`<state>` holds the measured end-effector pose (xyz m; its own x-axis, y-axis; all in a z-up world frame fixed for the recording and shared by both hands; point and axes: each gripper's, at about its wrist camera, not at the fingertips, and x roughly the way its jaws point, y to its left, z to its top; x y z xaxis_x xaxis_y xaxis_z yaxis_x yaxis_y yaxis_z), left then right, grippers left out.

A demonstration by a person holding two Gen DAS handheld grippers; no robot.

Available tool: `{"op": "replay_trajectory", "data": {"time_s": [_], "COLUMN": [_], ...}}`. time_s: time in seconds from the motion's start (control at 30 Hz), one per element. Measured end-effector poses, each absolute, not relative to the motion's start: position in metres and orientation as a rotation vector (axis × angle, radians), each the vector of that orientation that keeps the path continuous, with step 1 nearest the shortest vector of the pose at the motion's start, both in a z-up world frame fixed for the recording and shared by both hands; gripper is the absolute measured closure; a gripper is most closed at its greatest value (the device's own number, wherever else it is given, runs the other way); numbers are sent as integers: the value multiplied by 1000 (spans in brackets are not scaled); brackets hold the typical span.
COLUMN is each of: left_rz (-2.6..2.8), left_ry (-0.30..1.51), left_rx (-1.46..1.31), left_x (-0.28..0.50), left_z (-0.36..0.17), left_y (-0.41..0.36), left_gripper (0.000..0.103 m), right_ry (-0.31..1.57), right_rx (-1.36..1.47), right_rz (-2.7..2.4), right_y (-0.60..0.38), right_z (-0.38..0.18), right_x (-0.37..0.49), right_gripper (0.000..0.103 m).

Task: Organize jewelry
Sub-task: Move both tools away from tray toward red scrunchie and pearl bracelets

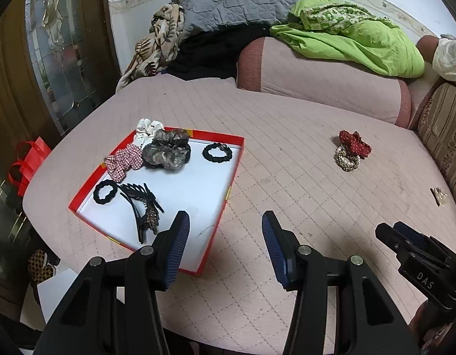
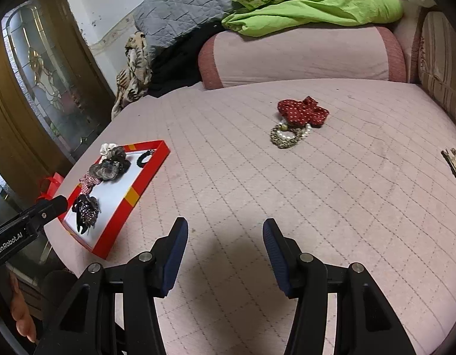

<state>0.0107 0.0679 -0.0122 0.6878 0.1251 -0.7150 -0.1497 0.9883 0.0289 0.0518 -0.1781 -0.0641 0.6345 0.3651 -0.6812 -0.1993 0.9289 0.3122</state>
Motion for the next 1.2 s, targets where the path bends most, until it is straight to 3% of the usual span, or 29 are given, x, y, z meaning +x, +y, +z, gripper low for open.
{"op": "replay_trajectory", "data": {"time_s": [0.53, 0.67, 1.2], "left_rz": [138, 140, -62], "left_ry": [777, 789, 918], "left_rx": [-128, -159, -101], "left_x": [4, 5, 86], "left_z": [-9, -14, -38], "left_y": [99, 108, 41], "left_gripper": [51, 48, 48], "right_ry": [878, 854, 875], "right_rx": [135, 115, 226], "right_rz": [292, 292, 72], "right_y": [-155, -153, -265], "right_z": [-62, -51, -75], "right_x": [62, 55, 111], "right_gripper": [45, 38, 38]}}
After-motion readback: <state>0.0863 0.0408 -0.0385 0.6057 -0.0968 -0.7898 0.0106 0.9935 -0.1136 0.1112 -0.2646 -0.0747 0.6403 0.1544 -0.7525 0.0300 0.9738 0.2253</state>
